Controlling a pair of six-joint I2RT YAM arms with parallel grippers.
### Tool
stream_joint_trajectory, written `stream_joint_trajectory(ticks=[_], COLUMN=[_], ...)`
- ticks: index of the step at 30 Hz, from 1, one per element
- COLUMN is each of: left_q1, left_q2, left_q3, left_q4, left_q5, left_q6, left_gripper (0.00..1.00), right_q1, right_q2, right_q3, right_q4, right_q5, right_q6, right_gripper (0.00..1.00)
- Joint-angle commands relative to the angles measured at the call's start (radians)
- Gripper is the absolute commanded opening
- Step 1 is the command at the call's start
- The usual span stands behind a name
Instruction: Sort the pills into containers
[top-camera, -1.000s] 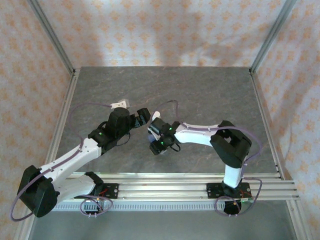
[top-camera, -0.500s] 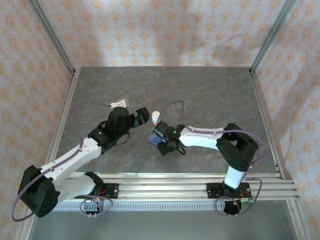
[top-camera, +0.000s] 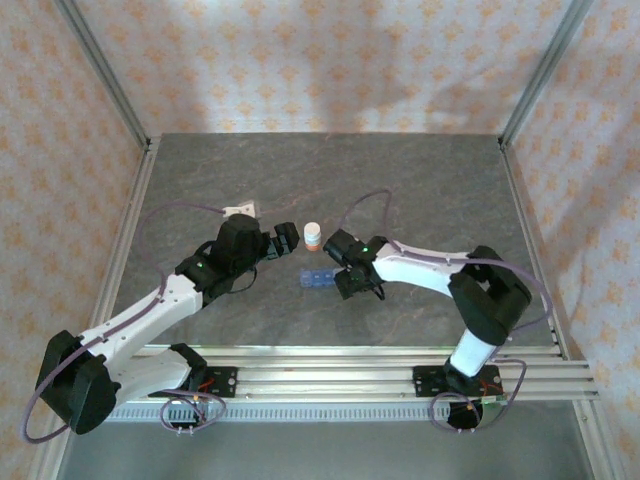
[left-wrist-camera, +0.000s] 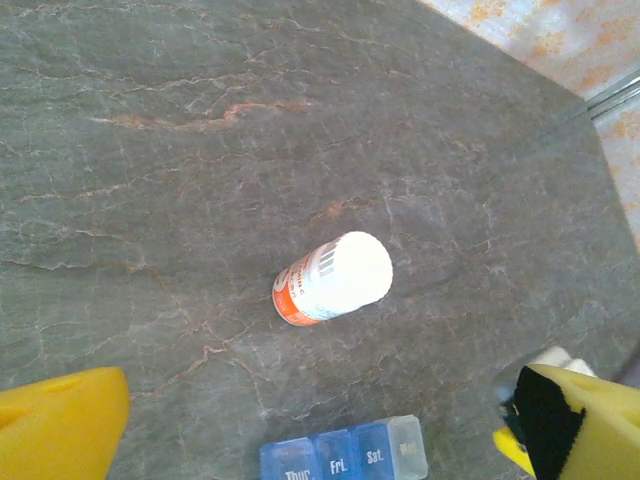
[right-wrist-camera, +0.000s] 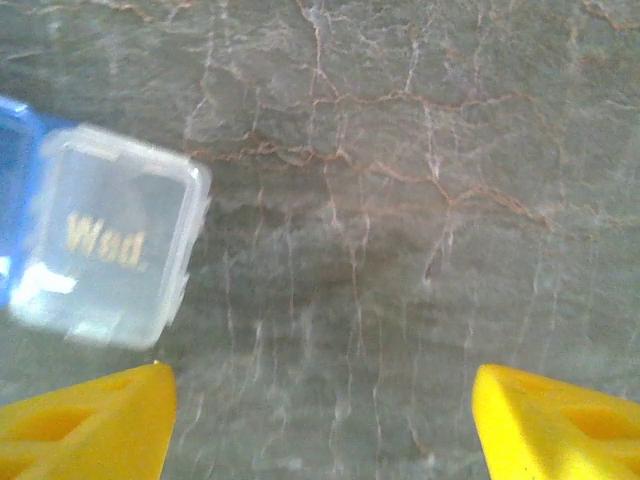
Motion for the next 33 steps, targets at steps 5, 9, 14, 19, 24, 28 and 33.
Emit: stream_joint_trajectory(ticks=[5, 9, 14, 19, 24, 28, 33], left_q1=[0.007, 0.008, 0.003, -0.022, -0.059, -0.082, -0.102], left_q2=[0.04, 0.083, 0.128, 0.159, 0.195, 0.22, 0.239], left_q3=[0.054, 0.064, 0.067, 0.054, 0.052, 0.035, 0.007], left_q4=[-0.138, -0.194, -0.252, -0.273, -0.287, -0.274, -0.243], left_q5=[0.01, 0.023, 0.038, 0.034, 0.017, 0.016, 0.036], left_q6=[0.099, 0.132, 0.176, 0.214, 0.242, 0.254, 0.258], left_gripper=[1.0, 1.0, 1.0, 1.0, 1.0, 1.0, 1.0], right_q1=[-0.029, -0.044, -0.046, -0.047, -0.052, -0.058, -0.058], right_q2=[-0.148, -0.106, -0.011, 0.054, 0.084, 0.095, 0.106], right_q3=[0.007, 0.063, 0.132, 0.152, 0.129, 0.104, 0.091], right_q4=[-0.043, -0.012, 0.028, 0.068, 0.094, 0.114, 0.125], right_q5=[-0.091, -0.113, -0.128, -0.139, -0.138, -0.136, -0.14], right_q6=[0.043, 0.084, 0.116, 0.126, 0.138, 0.145, 0.148], right_gripper=[0.8, 0.8, 0.8, 0.79, 0.79, 0.79, 0.78])
